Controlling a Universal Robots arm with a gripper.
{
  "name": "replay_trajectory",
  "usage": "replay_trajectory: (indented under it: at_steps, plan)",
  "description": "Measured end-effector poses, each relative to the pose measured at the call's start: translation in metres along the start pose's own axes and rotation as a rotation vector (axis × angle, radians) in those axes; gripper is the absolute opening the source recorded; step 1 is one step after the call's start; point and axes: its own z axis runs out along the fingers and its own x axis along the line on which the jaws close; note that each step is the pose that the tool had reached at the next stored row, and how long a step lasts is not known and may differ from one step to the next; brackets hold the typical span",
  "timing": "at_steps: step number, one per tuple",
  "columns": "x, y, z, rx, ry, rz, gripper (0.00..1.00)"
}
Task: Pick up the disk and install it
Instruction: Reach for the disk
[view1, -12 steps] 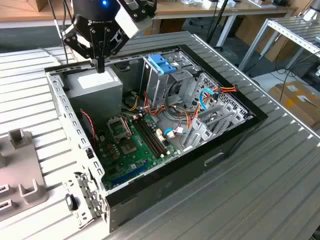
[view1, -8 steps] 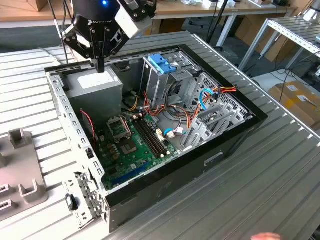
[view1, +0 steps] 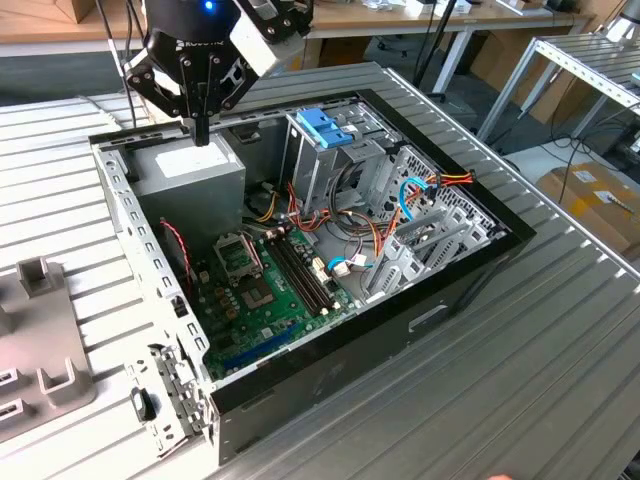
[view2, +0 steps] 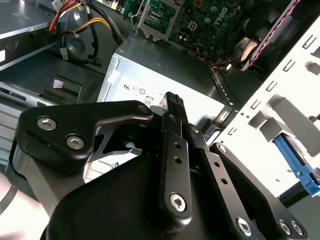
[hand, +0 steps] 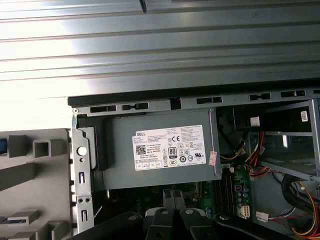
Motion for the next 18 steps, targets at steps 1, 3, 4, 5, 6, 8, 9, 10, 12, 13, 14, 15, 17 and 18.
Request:
replay_trajectory:
  at_steps: [1,3,4,5,6,8,9,10,12,13,14,15,17,18]
  plan:
    - [0.0001,0.0000,0.0000,0.0000,0.0000,0.000,0.11]
    - [0.0008,0.0000,-0.0001,0.0001,0.0000,0.000,0.11]
    - [0.0012,-0.0001,-0.0001,0.0000,0.0000,0.000,0.11]
    - [0.0017,-0.0001,-0.0001,0.0000,0.0000,0.000,0.11]
    - [0.0022,-0.0002,-0.0001,0.0000,0.0000,0.000,0.11]
    - [0.0035,-0.0003,-0.0001,0.0000,0.0000,0.000,0.11]
    - [0.0046,-0.0004,-0.0001,-0.0001,0.0000,0.000,0.11]
    - [0.0054,-0.0004,-0.0002,0.0000,0.0000,0.000,0.11]
    - [0.0076,-0.0006,-0.0002,0.0000,0.0000,0.000,0.11]
    - [0.0094,-0.0007,-0.0003,0.0000,0.0000,0.000,0.11]
    - [0.0104,-0.0008,-0.0003,0.0000,0.0000,0.000,0.11]
    - [0.0113,-0.0008,-0.0003,0.0000,0.0000,0.000,0.11]
    - [0.0133,-0.0010,-0.0003,0.0000,0.0000,0.000,0.11]
    - [0.0141,-0.0011,-0.0004,0.0000,0.0000,0.000,0.11]
